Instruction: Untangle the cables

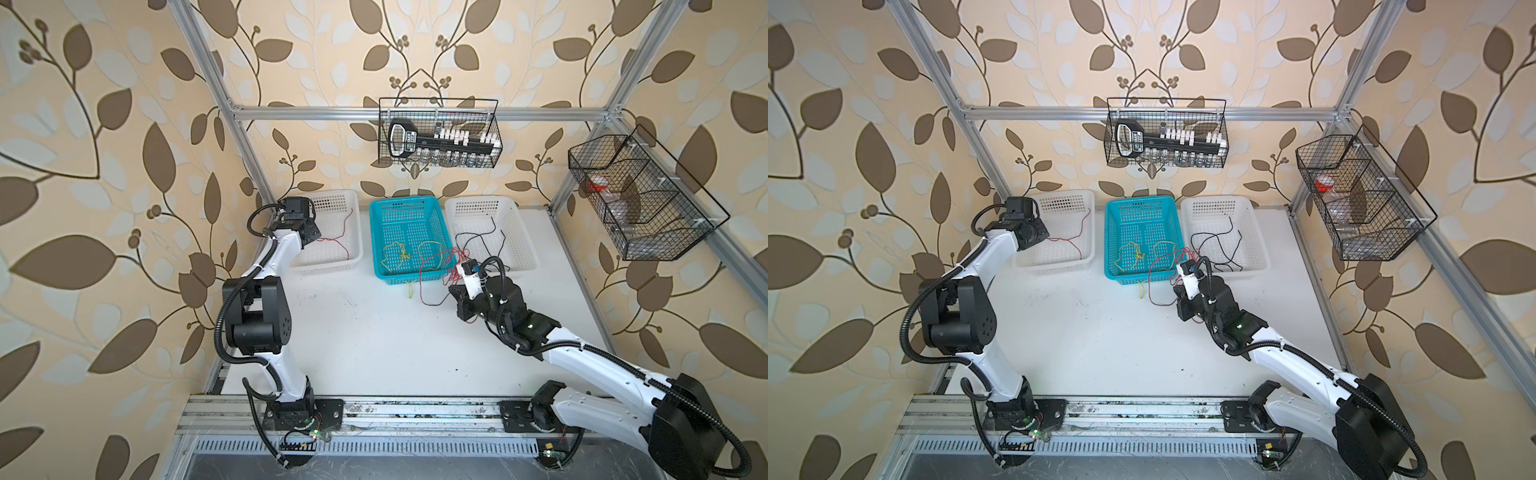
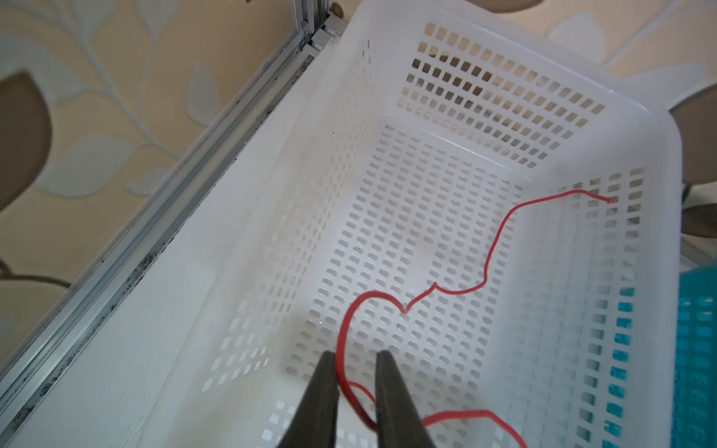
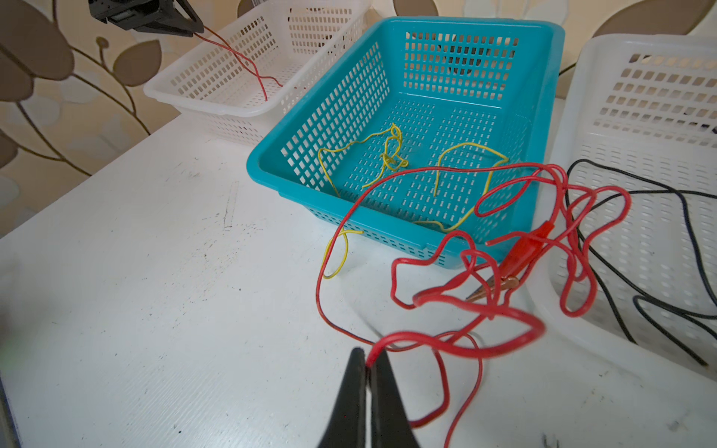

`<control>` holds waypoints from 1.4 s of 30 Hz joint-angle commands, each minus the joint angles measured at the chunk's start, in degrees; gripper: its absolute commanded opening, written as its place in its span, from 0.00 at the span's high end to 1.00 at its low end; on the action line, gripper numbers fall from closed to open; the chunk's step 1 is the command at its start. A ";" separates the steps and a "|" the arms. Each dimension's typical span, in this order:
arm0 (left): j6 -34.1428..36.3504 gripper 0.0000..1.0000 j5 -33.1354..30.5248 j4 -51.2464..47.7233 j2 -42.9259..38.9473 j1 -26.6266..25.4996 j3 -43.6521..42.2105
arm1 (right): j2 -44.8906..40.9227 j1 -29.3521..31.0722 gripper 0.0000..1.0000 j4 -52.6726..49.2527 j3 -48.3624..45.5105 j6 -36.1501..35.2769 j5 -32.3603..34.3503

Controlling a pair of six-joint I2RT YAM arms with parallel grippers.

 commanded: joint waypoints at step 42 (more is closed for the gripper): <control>-11.47 0.01 28.00 15.89 -28.10 -4.67 -23.84 | -2.63 0.99 1.00 0.22 2.30 -0.82 -4.25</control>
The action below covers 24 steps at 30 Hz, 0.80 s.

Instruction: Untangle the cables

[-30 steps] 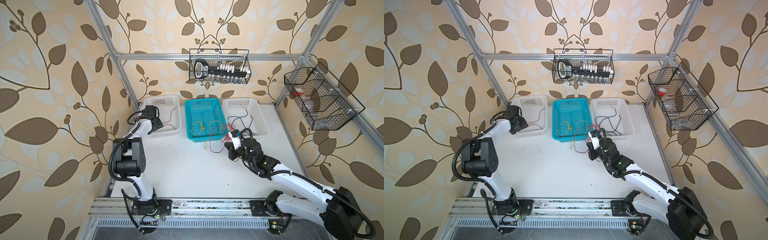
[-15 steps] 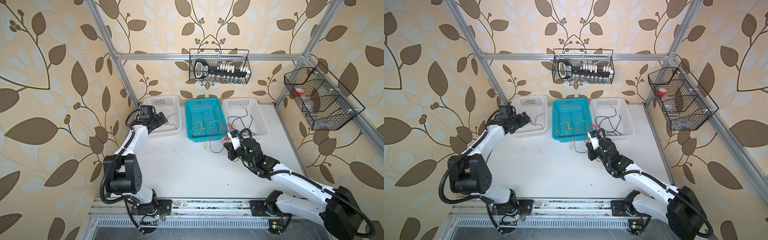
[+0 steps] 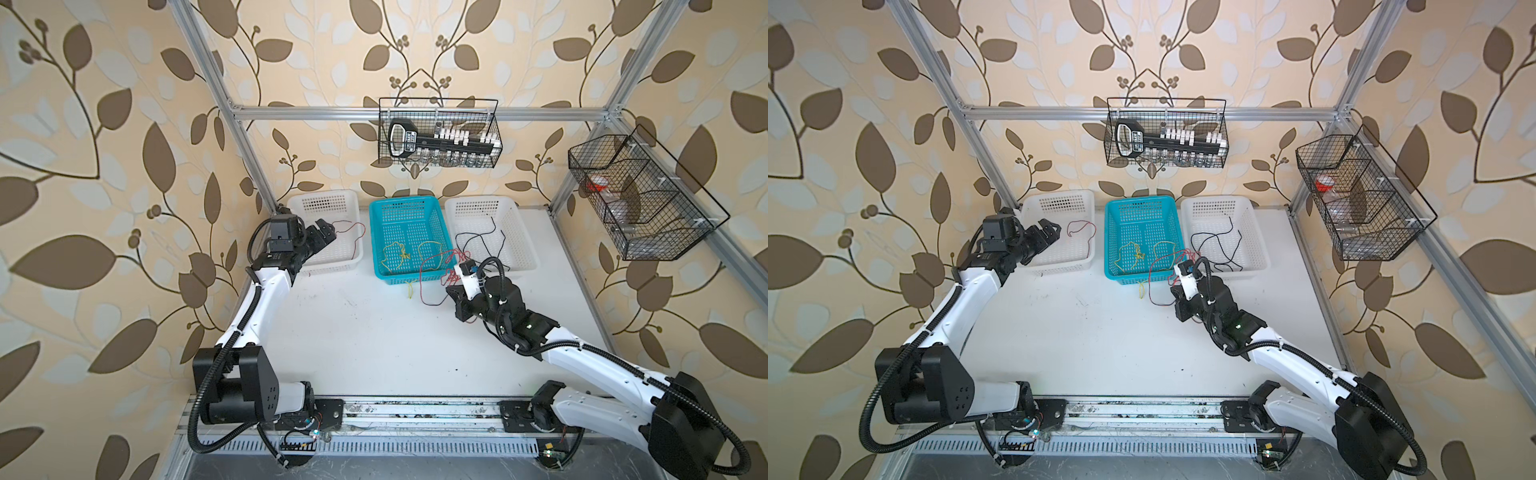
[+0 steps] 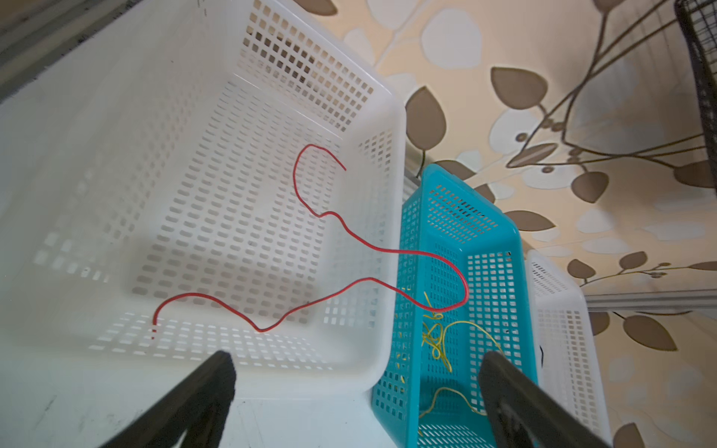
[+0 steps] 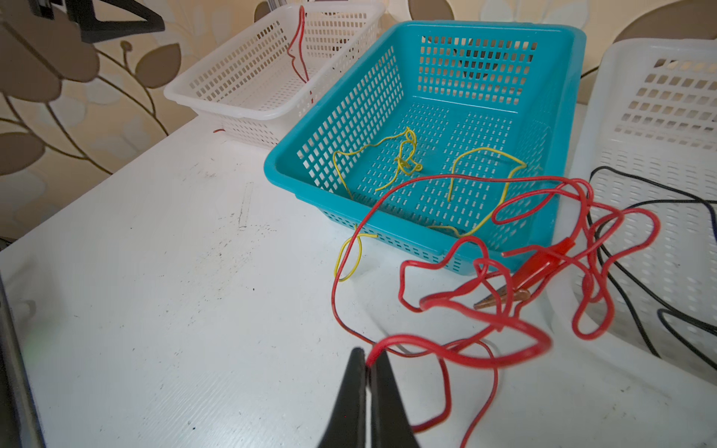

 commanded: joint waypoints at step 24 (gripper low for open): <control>10.49 0.07 13.35 16.81 -1.47 -24.16 -7.95 | -14.80 0.41 1.00 -5.75 11.93 -4.49 -16.35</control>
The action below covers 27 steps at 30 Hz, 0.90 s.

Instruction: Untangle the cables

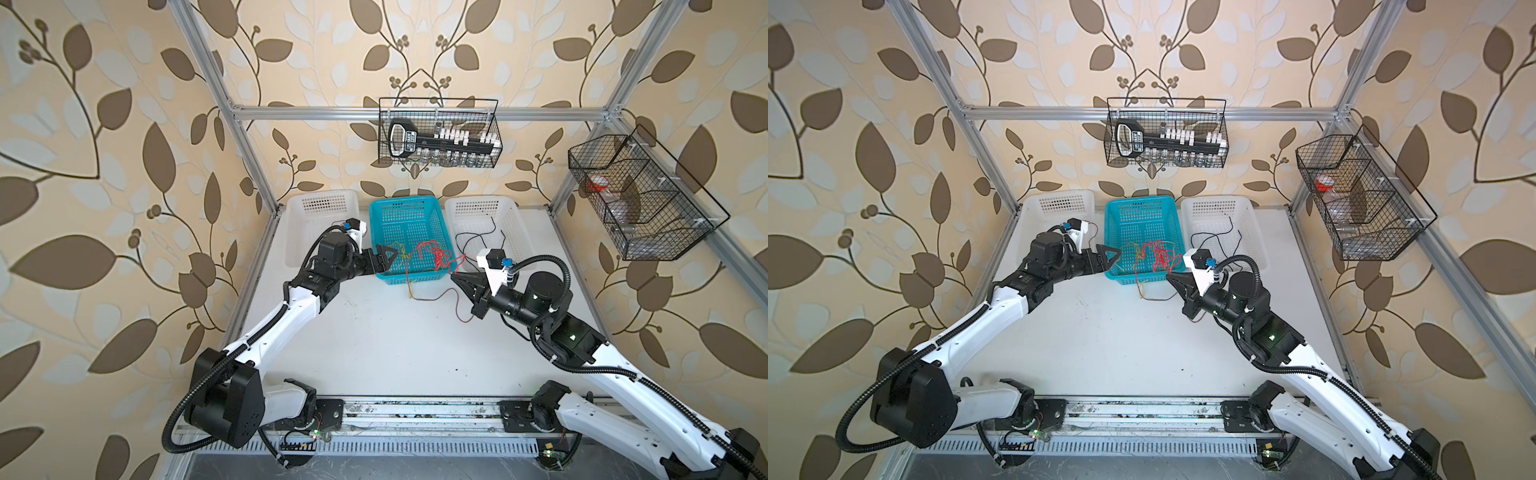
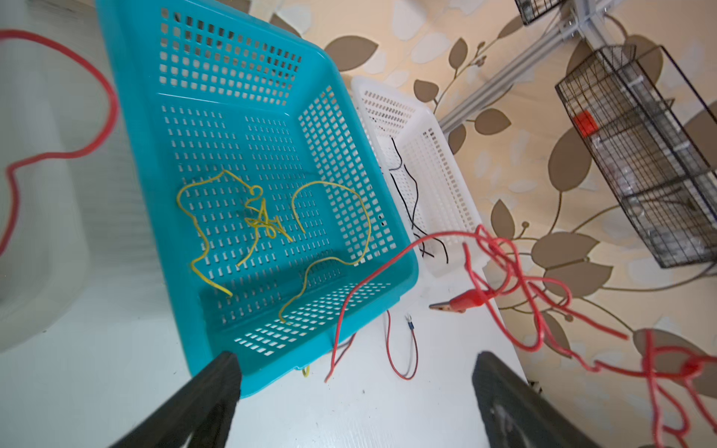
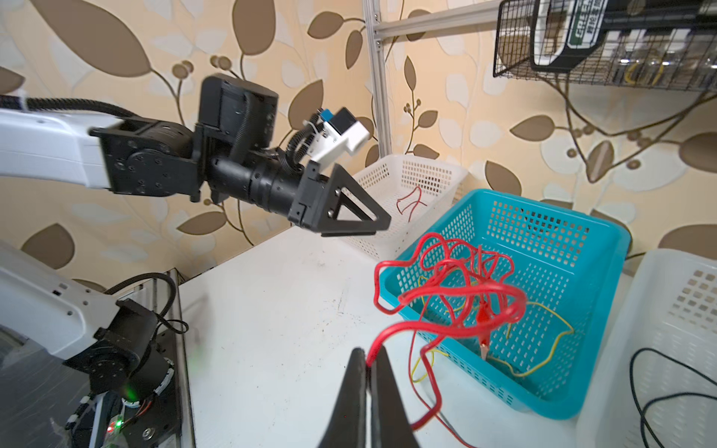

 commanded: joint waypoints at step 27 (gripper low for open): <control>6.33 1.00 0.73 8.76 13.48 -7.91 6.54 | -6.79 0.24 1.00 -1.02 1.74 -0.60 -3.06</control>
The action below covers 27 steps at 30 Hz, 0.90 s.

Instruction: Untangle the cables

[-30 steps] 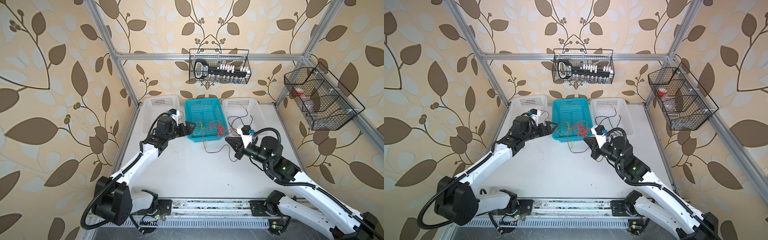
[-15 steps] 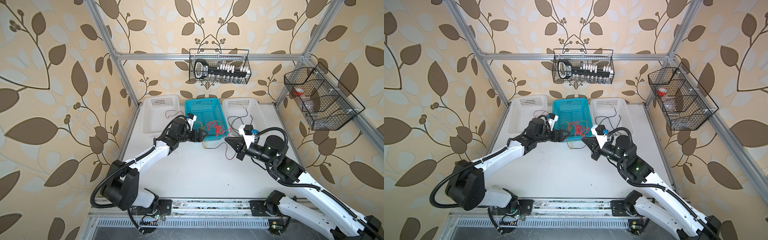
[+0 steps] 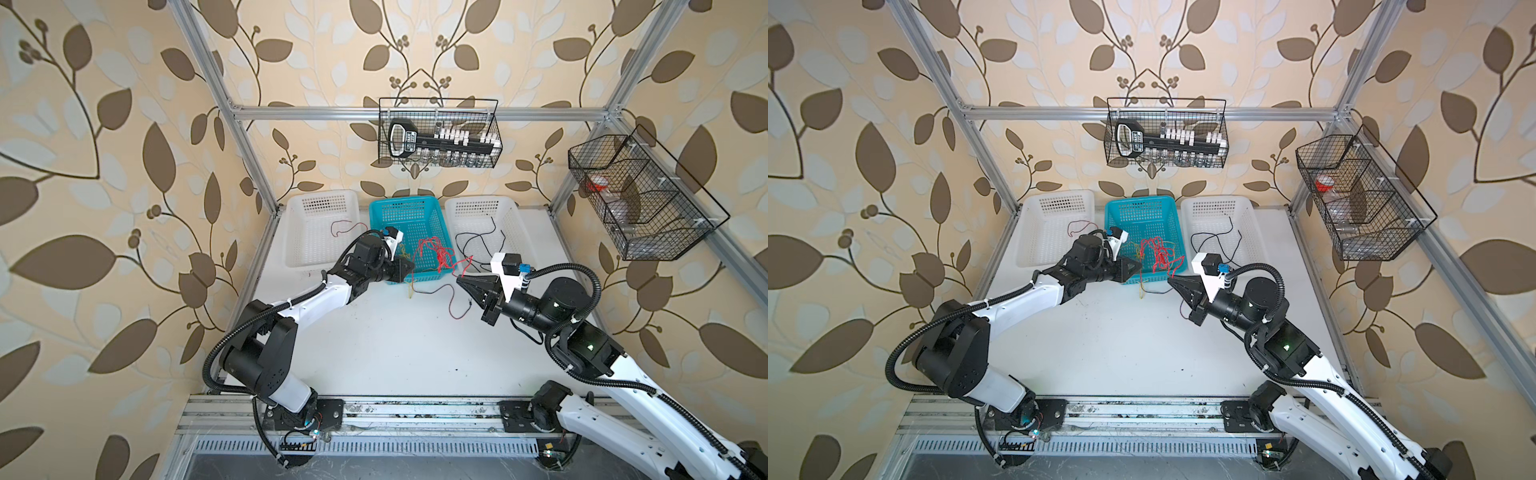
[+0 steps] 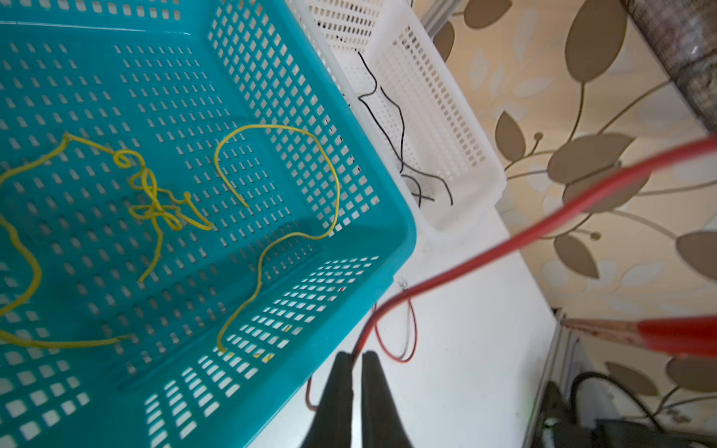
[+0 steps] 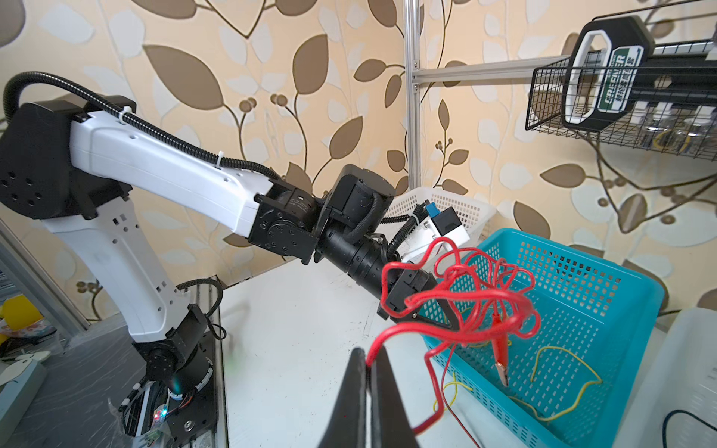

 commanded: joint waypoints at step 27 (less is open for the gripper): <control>5.93 1.00 -5.78 -6.00 -12.17 -0.48 3.58 | -2.89 0.18 1.00 -8.72 -4.66 -0.16 7.55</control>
